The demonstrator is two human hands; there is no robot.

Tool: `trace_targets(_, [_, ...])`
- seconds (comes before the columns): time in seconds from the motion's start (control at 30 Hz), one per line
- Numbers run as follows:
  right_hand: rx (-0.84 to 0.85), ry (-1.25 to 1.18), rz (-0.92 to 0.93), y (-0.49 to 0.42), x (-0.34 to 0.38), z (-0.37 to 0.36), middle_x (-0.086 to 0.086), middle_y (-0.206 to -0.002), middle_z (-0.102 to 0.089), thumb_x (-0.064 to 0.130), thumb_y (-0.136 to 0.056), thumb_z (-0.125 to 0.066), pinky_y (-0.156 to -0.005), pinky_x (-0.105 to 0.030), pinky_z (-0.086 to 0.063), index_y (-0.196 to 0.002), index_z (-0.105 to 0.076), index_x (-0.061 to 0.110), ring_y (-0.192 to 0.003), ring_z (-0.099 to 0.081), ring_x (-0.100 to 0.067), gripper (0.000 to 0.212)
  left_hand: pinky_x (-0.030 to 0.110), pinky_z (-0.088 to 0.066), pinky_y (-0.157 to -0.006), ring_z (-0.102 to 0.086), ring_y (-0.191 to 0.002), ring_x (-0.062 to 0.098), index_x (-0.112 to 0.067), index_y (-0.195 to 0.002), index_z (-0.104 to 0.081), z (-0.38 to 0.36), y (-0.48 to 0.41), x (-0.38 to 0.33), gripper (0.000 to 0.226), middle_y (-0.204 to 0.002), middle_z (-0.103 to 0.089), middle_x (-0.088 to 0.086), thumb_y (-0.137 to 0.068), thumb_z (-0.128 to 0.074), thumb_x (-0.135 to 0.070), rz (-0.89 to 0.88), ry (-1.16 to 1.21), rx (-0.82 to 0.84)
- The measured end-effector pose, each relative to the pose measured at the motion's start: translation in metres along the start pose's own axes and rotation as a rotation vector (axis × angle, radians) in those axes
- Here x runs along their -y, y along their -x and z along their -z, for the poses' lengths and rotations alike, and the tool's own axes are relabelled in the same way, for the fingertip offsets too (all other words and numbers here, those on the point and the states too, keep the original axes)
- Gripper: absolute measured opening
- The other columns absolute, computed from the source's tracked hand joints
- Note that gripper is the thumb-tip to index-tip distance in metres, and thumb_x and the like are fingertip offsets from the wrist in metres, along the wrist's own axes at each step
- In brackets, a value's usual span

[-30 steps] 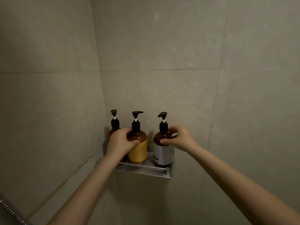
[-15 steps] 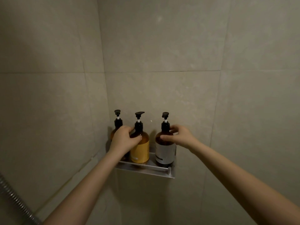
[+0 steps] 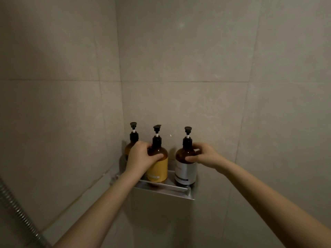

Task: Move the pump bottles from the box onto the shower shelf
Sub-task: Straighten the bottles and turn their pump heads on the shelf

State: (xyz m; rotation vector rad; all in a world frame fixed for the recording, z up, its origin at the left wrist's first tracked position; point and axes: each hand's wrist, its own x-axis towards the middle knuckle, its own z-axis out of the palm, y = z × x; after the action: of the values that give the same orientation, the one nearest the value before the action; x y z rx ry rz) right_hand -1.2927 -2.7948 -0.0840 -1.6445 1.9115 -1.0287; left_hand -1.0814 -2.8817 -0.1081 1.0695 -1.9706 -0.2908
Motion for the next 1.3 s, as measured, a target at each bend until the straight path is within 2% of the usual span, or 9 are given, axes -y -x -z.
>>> trace_targets(0.1, [0.036,-0.043,-0.006,0.002,0.0,0.001,0.001,-0.114,-0.061,0.015,-0.081,-0.068,-0.087,-0.029,-0.046,-0.126,-0.054,0.018,-0.098,-0.057,-0.012,0.047,0.028,-0.045,-0.071,-0.056,-0.081,0.014,-0.017,-0.088,-0.066,-0.001,-0.003,-0.003,0.035,-0.091,-0.06,0.002,-0.068,-0.075,-0.045,0.0,-0.043,0.015])
trace_targets(0.23, [0.034,-0.072,-0.022,0.004,0.004,-0.003,-0.004,-0.126,-0.059,0.02,-0.081,-0.067,-0.092,-0.031,-0.044,-0.13,-0.05,0.015,-0.109,-0.056,-0.019,0.052,0.022,-0.044,-0.056,-0.06,-0.07,0.01,-0.025,-0.074,-0.062,0.006,-0.01,-0.005,0.024,-0.072,-0.061,-0.007,-0.069,-0.073,-0.046,0.035,-0.003,0.113])
trace_targets(0.4, [-0.16,-0.003,-0.044,0.0,0.008,-0.012,-0.007,-0.121,-0.058,0.039,-0.072,-0.076,-0.07,-0.02,-0.042,-0.128,-0.049,0.011,-0.095,-0.052,-0.014,0.068,0.019,-0.041,-0.061,-0.056,-0.081,0.008,-0.013,-0.109,-0.064,0.01,-0.016,0.0,0.044,-0.088,-0.06,-0.008,-0.072,-0.075,-0.035,0.089,0.059,0.178])
trace_targets(0.67, [-0.089,0.0,-0.038,-0.008,-0.002,-0.003,-0.007,-0.119,-0.061,0.032,-0.073,-0.077,-0.084,-0.031,-0.049,-0.123,-0.056,0.012,-0.101,-0.056,-0.018,0.058,0.032,-0.051,-0.085,-0.062,-0.104,0.019,-0.008,-0.118,-0.062,0.0,-0.016,0.006,0.062,-0.114,-0.067,0.007,-0.065,-0.081,-0.035,0.129,0.106,0.148])
trace_targets(0.87, [-0.017,-0.047,-0.011,-0.007,-0.007,0.001,-0.001,-0.113,-0.063,0.027,-0.077,-0.072,-0.091,-0.037,-0.049,-0.114,-0.061,0.02,-0.105,-0.059,-0.021,0.039,0.028,-0.049,-0.08,-0.063,-0.101,0.019,-0.009,-0.117,-0.062,-0.002,-0.018,0.006,0.061,-0.112,-0.068,0.006,-0.066,-0.079,-0.038,0.118,0.087,0.129])
trace_targets(0.97, [-0.017,-0.037,-0.03,-0.006,-0.005,0.001,-0.003,-0.116,-0.06,0.029,-0.077,-0.072,-0.09,-0.036,-0.049,-0.12,-0.058,0.018,-0.107,-0.057,-0.022,0.047,0.024,-0.048,-0.067,-0.061,-0.088,0.013,-0.013,-0.109,-0.066,0.0,-0.021,0.004,0.052,-0.103,-0.069,0.003,-0.066,-0.078,-0.04,0.096,0.046,0.164])
trace_targets(1.03, [-0.022,-0.023,-0.051,-0.007,-0.003,0.0,-0.007,-0.122,-0.057,0.034,-0.076,-0.073,-0.085,-0.033,-0.05,-0.129,-0.051,0.015,-0.109,-0.057,-0.024,0.061,0.02,-0.044,-0.06,-0.061,-0.083,0.012,-0.015,-0.102,-0.069,0.003,-0.025,0.004,0.044,-0.096,-0.07,0.0,-0.068,-0.077,-0.04,0.081,0.026,0.201])
trace_targets(1.17, [-0.073,-0.007,-0.083,-0.009,0.0,0.002,-0.01,-0.12,-0.06,0.038,-0.072,-0.076,-0.062,-0.022,-0.049,-0.13,-0.05,0.009,-0.1,-0.059,-0.022,0.07,0.027,-0.047,-0.076,-0.064,-0.098,0.02,-0.009,-0.112,-0.066,0.007,-0.032,0.001,0.056,-0.109,-0.069,0.006,-0.069,-0.076,-0.042,0.075,0.006,0.198])
trace_targets(1.3, [-0.073,0.006,-0.083,-0.011,-0.002,0.002,-0.008,-0.113,-0.063,0.034,-0.071,-0.078,-0.066,-0.025,-0.053,-0.121,-0.058,0.008,-0.096,-0.062,-0.021,0.06,0.032,-0.051,-0.079,-0.063,-0.096,0.019,-0.011,-0.106,-0.068,0.007,-0.034,0.0,0.046,-0.107,-0.07,0.007,-0.069,-0.078,-0.036,0.061,-0.014,0.238])
